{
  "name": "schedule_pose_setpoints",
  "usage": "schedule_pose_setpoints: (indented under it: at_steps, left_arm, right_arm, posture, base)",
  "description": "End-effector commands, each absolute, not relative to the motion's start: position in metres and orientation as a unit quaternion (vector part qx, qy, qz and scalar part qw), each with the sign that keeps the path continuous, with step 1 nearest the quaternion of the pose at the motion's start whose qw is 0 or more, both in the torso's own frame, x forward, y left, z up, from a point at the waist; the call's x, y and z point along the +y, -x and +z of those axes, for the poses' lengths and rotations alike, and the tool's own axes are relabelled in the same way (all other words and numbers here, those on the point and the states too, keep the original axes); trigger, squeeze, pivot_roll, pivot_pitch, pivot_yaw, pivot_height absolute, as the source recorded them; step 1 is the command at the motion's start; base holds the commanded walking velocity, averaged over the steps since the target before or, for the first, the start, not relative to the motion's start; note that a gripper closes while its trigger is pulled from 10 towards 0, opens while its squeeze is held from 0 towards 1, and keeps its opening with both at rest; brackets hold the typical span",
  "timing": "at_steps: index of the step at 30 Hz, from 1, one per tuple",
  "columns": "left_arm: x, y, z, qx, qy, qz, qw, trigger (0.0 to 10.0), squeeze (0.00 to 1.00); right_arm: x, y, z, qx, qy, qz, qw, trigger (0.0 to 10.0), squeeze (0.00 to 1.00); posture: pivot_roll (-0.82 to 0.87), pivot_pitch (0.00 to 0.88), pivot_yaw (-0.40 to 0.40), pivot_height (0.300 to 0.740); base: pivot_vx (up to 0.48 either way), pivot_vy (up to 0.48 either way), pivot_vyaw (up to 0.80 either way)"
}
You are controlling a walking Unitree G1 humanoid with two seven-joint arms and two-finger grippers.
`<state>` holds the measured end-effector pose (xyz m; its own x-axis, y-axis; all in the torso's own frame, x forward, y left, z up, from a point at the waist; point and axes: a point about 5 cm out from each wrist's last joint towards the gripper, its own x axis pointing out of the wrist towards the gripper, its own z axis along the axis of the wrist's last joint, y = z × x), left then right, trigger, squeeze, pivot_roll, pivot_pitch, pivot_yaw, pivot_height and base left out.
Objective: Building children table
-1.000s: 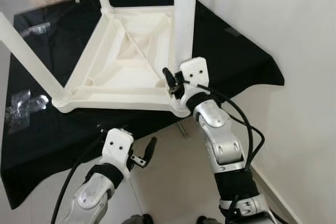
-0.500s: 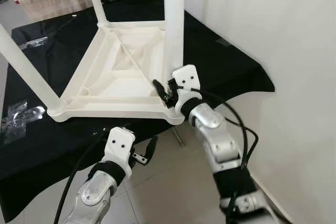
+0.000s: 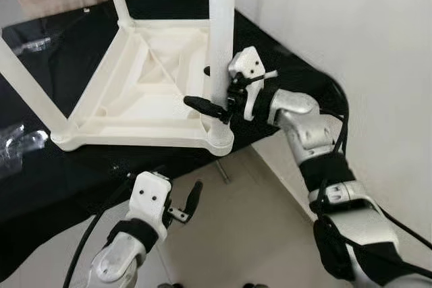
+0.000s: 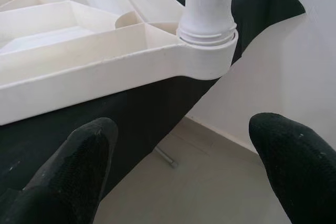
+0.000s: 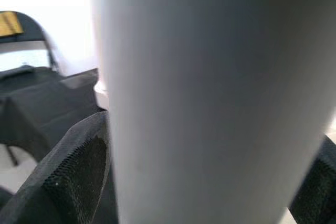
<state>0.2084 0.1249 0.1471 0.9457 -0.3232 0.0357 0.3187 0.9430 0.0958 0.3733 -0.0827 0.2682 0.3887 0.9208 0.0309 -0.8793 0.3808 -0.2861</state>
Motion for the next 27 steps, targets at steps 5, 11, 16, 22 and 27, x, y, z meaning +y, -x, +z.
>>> schedule_pose_setpoints:
  at_steps: [5, 11, 16, 22, 27]
  left_arm:
    - [0.127, -0.201, 0.146, -0.013, -0.060, -0.164, 0.985, 10.0, 0.00]
    - [0.125, -0.196, 0.148, -0.009, -0.060, -0.162, 0.985, 10.0, 0.00]
    - [0.125, -0.196, 0.148, -0.008, -0.058, -0.162, 0.985, 10.0, 0.00]
    - [0.125, -0.198, 0.148, -0.007, -0.057, -0.161, 0.985, 10.0, 0.00]
    - [0.125, -0.203, 0.146, -0.006, -0.058, -0.160, 0.985, 10.0, 0.00]
  right_arm:
    - [-0.080, -0.375, 0.273, -0.085, 0.112, 0.590, 0.795, 10.0, 0.00]
    - [-0.085, -0.378, 0.274, -0.066, 0.112, 0.626, 0.769, 0.0, 0.00]
    - [-0.089, -0.379, 0.268, -0.055, 0.107, 0.634, 0.764, 0.0, 0.00]
    - [-0.094, -0.382, 0.265, -0.064, 0.110, 0.603, 0.788, 0.0, 0.00]
    - [-0.107, -0.389, 0.249, -0.053, 0.119, 0.486, 0.864, 0.0, 0.00]
  posture:
    - [0.11, 0.269, -0.009, 0.740]
    - [0.11, 0.278, -0.022, 0.740]
    - [0.11, 0.276, -0.030, 0.740]
    - [0.10, 0.262, -0.027, 0.740]
    - [0.08, 0.244, -0.035, 0.740]
  base:
    - [0.000, 0.000, 0.00]
    - [0.000, 0.000, 0.00]
    - [0.000, 0.000, 0.00]
    - [0.000, 0.000, 0.00]
    - [0.000, 0.000, 0.00]
